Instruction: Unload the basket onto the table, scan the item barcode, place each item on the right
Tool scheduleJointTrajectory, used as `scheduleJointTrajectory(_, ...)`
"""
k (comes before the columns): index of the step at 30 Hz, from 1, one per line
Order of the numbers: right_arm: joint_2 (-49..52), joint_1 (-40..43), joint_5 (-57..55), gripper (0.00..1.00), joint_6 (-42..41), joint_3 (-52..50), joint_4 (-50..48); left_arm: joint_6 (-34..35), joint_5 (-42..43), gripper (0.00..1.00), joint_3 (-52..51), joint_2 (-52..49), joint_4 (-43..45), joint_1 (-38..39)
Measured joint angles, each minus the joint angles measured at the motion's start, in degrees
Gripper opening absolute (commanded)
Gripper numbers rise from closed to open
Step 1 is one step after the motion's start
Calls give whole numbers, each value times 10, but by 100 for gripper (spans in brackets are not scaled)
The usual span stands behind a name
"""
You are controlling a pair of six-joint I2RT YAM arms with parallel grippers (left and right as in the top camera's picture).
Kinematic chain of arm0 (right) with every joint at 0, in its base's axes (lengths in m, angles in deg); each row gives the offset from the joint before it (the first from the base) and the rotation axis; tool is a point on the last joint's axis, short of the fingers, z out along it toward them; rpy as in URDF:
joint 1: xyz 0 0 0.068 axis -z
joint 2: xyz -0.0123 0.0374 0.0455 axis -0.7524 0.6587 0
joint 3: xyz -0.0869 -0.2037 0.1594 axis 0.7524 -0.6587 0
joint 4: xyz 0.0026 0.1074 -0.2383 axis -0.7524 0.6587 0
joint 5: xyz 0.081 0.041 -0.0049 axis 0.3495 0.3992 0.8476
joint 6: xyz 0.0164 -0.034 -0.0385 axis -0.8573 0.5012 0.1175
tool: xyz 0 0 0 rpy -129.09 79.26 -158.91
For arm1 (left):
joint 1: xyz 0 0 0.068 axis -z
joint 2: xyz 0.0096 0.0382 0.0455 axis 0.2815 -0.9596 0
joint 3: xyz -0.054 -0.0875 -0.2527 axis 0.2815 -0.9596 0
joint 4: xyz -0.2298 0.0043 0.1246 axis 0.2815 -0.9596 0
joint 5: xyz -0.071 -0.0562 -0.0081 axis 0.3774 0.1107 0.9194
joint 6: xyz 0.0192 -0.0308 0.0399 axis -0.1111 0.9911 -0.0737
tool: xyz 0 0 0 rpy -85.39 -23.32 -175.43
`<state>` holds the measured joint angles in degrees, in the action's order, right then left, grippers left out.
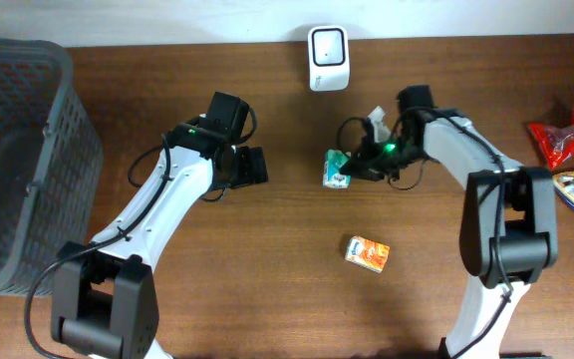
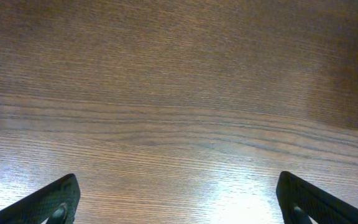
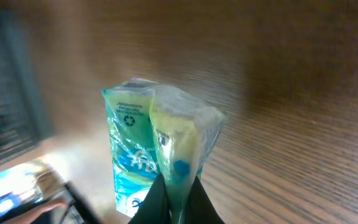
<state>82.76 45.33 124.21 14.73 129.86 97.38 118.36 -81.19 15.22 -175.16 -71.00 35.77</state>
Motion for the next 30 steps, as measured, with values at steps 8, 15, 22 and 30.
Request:
scheduleJointTrajectory(8,1,73,340,4,166,2,-1,0,0,99,0,0,0,0)
scheduleJointTrajectory(15,1,73,396,4,281,2,-23,0,0,99,0,0,0,0)
scheduleJointTrajectory(22,1,73,401,4,339,3,-50,0,0,99,0,0,0,0)
scheduleJointTrajectory(30,1,73,401,4,339,3,-47,0,0,99,0,0,0,0)
